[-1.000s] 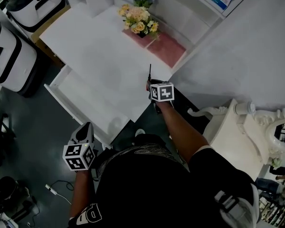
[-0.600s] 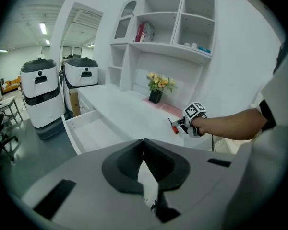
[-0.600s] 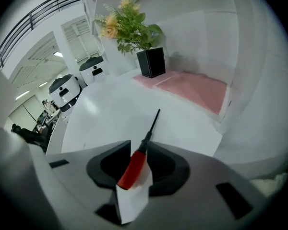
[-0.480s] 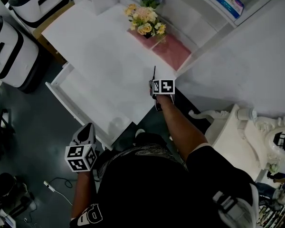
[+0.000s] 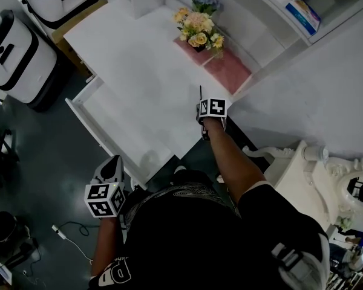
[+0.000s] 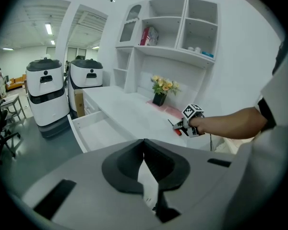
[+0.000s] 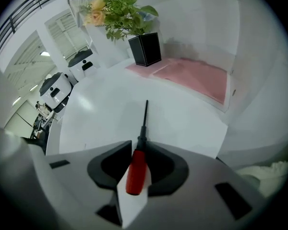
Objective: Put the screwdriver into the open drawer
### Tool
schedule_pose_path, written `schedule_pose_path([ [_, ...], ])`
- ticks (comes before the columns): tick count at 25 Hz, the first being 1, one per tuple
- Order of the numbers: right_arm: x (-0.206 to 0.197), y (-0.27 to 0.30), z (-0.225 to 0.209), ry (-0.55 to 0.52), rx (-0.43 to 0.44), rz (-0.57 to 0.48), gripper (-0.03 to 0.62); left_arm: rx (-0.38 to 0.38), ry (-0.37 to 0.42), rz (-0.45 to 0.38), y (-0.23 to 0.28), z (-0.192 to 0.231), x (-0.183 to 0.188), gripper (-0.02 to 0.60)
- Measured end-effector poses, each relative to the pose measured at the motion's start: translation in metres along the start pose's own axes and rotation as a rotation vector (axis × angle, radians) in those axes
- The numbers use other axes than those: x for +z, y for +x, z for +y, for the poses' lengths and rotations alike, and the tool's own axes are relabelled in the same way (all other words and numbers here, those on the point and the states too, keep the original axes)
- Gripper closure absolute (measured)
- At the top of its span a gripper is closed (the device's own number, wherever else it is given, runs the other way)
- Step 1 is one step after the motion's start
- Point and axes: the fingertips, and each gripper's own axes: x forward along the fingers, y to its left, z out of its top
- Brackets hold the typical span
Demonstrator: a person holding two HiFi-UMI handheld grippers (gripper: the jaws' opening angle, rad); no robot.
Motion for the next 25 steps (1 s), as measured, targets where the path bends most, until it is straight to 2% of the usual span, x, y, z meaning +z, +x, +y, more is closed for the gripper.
schedule_pose_path([
  [5, -0.001, 0.000, 0.004, -0.006, -0.002, 0.004, 0.497, 0.024, -0.012, -0.012, -0.013, 0.018, -0.002, 0.566],
  [10, -0.005, -0.004, 0.009, 0.042, 0.022, -0.006, 0.499, 0.031, -0.014, -0.022, -0.022, 0.030, -0.002, 0.566],
  [17, -0.009, -0.020, 0.018, 0.100, 0.057, -0.051, 0.500, -0.002, -0.003, -0.026, -0.027, 0.035, -0.001, 0.566],
  [25, -0.020, -0.046, 0.024, 0.142, 0.056, -0.107, 0.499, -0.054, 0.029, -0.017, -0.030, 0.038, -0.003, 0.566],
])
